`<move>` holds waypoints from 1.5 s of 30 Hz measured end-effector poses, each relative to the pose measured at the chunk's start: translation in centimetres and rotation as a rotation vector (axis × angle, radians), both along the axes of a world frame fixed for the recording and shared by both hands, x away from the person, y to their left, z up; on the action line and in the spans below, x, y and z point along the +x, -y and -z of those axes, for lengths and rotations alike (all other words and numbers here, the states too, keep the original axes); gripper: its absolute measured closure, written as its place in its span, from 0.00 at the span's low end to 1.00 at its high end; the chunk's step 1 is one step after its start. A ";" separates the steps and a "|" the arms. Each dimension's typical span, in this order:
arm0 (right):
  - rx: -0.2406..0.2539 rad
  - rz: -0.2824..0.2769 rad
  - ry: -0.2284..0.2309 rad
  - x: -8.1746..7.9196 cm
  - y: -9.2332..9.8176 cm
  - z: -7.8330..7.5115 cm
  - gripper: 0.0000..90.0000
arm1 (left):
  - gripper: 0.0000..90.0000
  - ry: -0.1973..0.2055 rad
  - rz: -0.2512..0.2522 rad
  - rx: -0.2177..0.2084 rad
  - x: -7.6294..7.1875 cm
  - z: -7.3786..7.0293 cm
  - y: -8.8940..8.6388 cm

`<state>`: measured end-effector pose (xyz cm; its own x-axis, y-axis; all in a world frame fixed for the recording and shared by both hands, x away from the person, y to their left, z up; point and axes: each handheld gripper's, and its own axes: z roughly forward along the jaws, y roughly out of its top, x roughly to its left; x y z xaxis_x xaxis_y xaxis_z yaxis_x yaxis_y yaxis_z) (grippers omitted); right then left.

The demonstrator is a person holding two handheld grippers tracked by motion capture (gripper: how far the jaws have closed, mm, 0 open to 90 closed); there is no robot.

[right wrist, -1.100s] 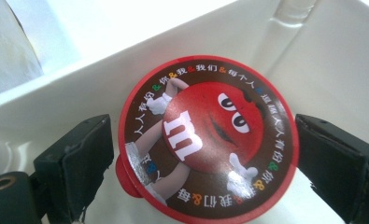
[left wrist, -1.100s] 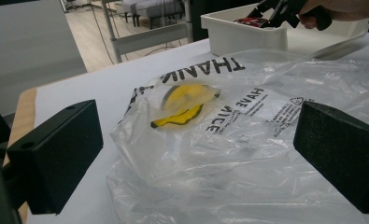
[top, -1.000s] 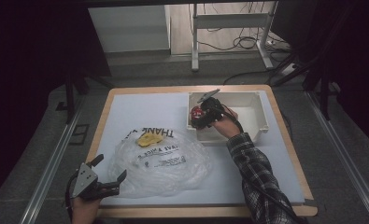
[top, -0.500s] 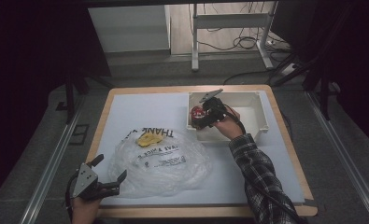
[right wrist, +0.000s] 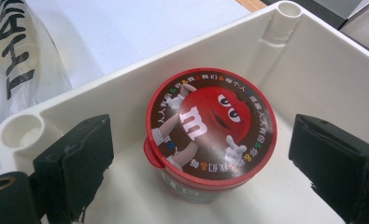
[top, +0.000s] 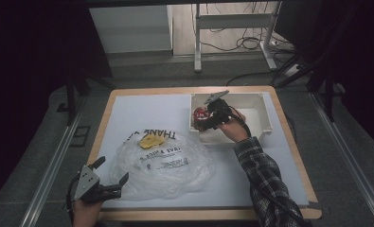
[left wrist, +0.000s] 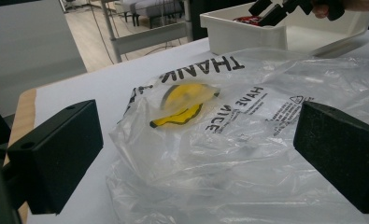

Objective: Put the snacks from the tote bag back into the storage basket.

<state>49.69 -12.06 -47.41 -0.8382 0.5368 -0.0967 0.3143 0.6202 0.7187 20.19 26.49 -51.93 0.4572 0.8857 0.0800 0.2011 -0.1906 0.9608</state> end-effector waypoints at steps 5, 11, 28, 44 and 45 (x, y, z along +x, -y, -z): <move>0.008 -0.008 0.011 -0.2 0.2 -0.1 0.07 | 0.01 0.000 0.001 0.001 0.0 0.0 0.0; 0.013 -0.011 0.022 -0.6 0.4 -0.3 0.07 | 0.01 0.000 0.000 0.001 0.0 0.0 0.0; 0.047 -0.009 0.033 -1.8 1.4 -0.5 0.04 | 0.01 0.001 0.001 0.007 0.0 0.0 0.1; 0.123 0.027 0.035 -2.9 3.2 -0.4 0.04 | 0.01 0.002 0.001 0.009 0.0 0.0 0.1; 0.127 0.029 0.037 -3.0 3.3 -0.4 0.04 | 0.01 0.002 0.001 0.009 0.0 0.0 0.1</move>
